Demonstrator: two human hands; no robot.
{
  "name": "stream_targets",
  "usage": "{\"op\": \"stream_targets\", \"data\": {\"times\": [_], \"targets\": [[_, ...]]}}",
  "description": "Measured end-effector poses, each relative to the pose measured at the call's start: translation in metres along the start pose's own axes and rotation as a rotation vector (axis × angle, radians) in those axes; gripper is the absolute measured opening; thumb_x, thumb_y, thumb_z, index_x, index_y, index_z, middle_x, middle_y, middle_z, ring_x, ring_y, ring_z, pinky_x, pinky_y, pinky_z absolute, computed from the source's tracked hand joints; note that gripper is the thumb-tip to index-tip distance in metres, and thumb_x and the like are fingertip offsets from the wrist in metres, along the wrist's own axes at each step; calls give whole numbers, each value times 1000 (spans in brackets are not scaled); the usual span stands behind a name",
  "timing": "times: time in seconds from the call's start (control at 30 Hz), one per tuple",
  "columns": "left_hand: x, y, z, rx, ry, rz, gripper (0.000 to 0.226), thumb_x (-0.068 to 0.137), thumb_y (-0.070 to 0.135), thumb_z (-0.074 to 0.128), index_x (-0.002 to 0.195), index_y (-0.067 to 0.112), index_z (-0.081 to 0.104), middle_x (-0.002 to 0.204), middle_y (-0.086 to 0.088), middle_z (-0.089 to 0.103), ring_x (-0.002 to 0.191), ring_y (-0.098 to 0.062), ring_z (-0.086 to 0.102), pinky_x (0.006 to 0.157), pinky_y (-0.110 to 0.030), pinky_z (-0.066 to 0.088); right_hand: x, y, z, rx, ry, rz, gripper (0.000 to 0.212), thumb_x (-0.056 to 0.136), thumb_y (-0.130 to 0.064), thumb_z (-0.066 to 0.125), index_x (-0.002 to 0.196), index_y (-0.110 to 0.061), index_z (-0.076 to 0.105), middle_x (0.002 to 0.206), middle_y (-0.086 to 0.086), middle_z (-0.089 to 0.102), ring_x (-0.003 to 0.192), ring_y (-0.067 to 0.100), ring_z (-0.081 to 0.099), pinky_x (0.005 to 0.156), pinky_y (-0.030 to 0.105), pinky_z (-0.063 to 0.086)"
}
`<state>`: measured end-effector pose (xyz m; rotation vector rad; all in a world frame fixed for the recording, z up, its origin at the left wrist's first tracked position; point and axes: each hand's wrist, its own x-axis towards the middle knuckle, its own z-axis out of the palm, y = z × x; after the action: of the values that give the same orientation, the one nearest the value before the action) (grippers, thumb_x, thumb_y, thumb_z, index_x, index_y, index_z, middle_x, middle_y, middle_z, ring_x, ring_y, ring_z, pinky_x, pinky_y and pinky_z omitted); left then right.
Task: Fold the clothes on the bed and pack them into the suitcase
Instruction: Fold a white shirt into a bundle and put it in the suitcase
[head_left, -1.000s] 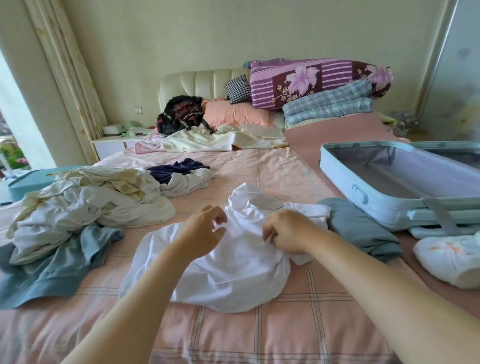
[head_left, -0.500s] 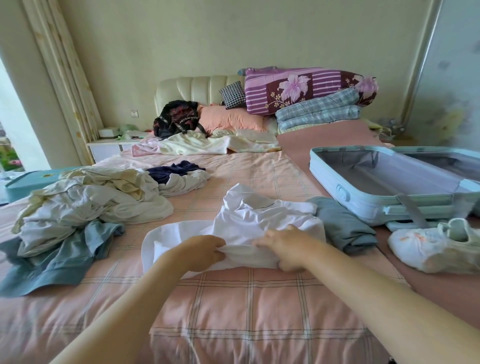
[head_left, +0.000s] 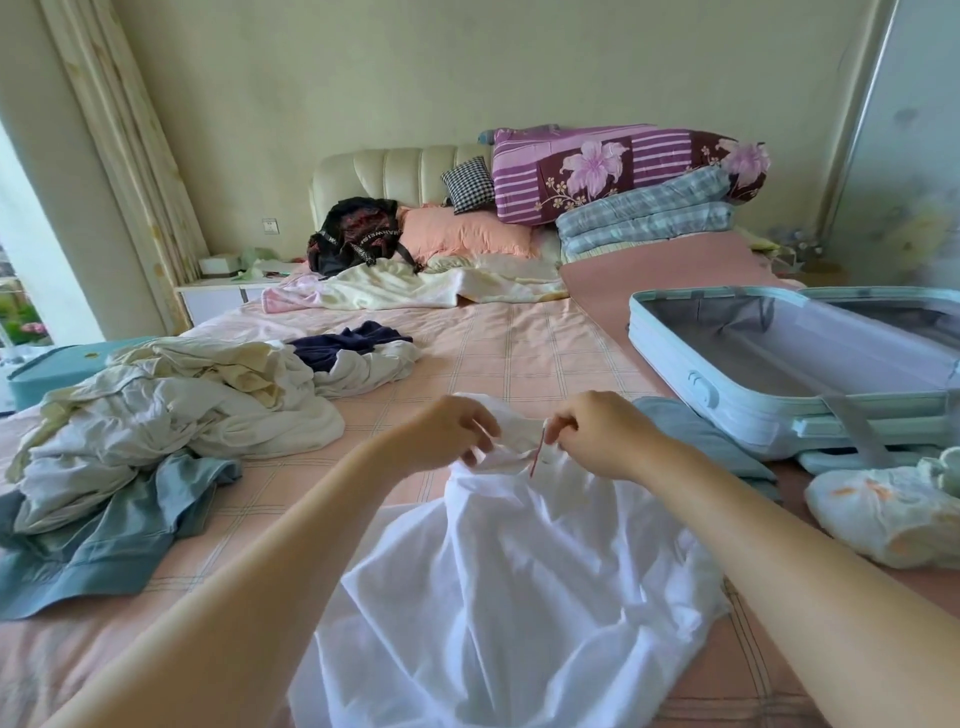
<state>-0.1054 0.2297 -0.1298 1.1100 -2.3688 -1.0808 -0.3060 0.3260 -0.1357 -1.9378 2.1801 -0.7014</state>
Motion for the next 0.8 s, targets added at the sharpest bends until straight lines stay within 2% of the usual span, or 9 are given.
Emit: {"op": "stream_targets", "data": {"times": [0.07,0.17,0.23,0.3,0.37,0.5,0.6,0.7,0.8], "targets": [[22,-14,-9,264,197,30,53,83,-16,38,108,22,65,109,2,67,99,-23,62,80,-37,54,18,5,13,-44,46,-68,40,91,-11,46,107,-37,72,116,-11,66,106,17,62,86,32,49],[48,-41,-14,749,-30,-106,72,86,-7,42,149,28,36,154,2,34,140,-24,29,109,-42,36,40,12,30,-132,-118,-77,60,91,-14,50,146,-38,45,151,-6,40,127,22,53,102,38,46],[63,-60,-15,897,-123,-90,72,86,8,48,149,37,30,155,12,30,144,-23,23,113,-43,30,49,17,37,-170,-226,-37,78,87,-19,54,156,-39,23,161,-6,26,132,22,50,106,36,43],[73,-73,-11,832,-34,46,50,84,19,56,128,42,52,145,11,47,141,-21,33,112,-37,32,53,22,43,-228,-314,10,89,85,-25,55,158,-41,7,164,-5,21,132,24,51,105,35,44],[72,-70,-6,618,120,92,37,90,13,54,122,24,66,137,7,57,132,-19,46,102,-26,37,56,27,49,-269,-342,47,89,87,-30,55,159,-39,3,166,0,16,136,26,47,106,34,42],[57,-57,-13,354,316,115,27,83,1,47,92,20,64,85,0,67,78,-24,60,62,-32,45,64,32,53,-226,-233,57,76,89,-37,58,155,-34,21,149,10,34,119,33,57,98,39,47],[44,-55,-38,337,364,44,38,78,-6,41,97,21,60,81,-1,60,68,-14,53,54,-28,40,63,28,54,-169,-223,63,61,86,-26,60,143,-24,38,132,9,41,111,33,59,94,41,48],[25,-48,-73,658,395,-42,38,85,-1,42,108,25,57,96,-7,62,79,-25,60,58,-33,44,60,21,56,-67,-132,48,53,83,-16,54,136,-23,48,128,8,47,117,30,56,98,40,46],[6,-44,-109,1154,321,-324,36,92,8,49,125,20,56,119,-3,61,112,-25,60,76,-34,50,58,7,57,15,-83,36,63,82,-10,50,142,-26,46,131,4,49,123,25,51,104,36,43]]}}
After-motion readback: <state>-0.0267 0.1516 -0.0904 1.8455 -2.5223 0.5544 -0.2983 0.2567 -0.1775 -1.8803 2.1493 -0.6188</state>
